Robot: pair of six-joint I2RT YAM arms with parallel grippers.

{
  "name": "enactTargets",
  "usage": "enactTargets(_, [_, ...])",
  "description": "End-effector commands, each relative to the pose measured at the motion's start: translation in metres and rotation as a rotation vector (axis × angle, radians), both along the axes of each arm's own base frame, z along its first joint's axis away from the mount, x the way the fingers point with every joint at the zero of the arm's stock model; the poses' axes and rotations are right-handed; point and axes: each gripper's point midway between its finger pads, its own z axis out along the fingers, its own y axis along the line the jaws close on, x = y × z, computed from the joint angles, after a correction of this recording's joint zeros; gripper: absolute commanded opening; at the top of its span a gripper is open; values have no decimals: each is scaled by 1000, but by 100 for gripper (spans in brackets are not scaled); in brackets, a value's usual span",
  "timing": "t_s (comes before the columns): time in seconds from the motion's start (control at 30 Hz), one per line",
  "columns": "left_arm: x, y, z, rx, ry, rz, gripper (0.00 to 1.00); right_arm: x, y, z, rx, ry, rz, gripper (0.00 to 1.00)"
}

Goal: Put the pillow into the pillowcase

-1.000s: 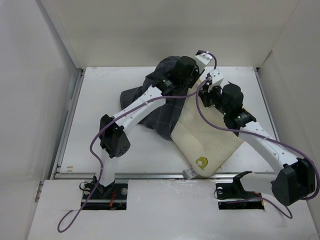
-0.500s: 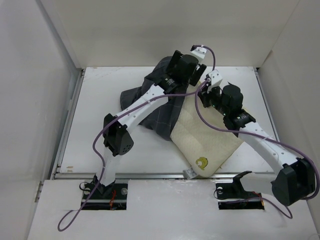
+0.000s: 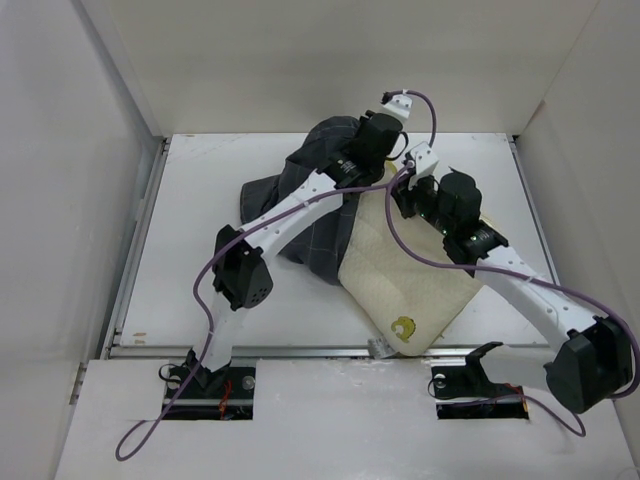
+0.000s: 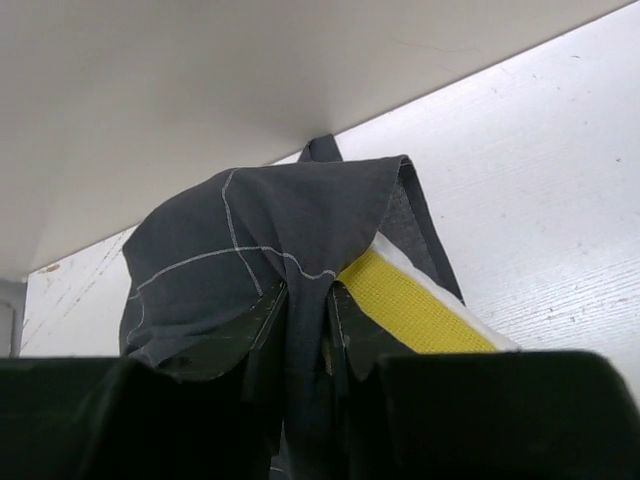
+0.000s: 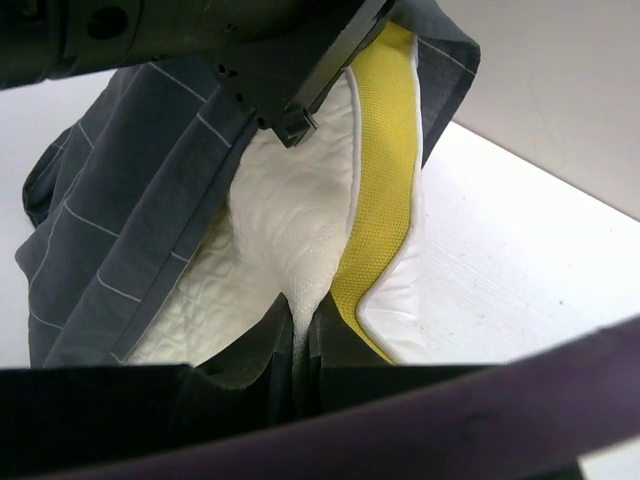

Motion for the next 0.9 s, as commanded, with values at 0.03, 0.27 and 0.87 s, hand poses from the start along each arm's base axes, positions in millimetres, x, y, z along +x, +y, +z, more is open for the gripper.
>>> enactTargets(0.03, [-14, -7, 36, -20, -67, -8, 16, 1, 17, 74, 100, -205, 32, 0])
enactTargets(0.27, [-56, -25, 51, 8, -84, -64, 16, 8, 20, 81, 148, -209, 20, 0])
enactTargets(0.87, [-184, -111, 44, -159, 186, -779, 0, -12, -25, 97, 739, -302, -106, 0])
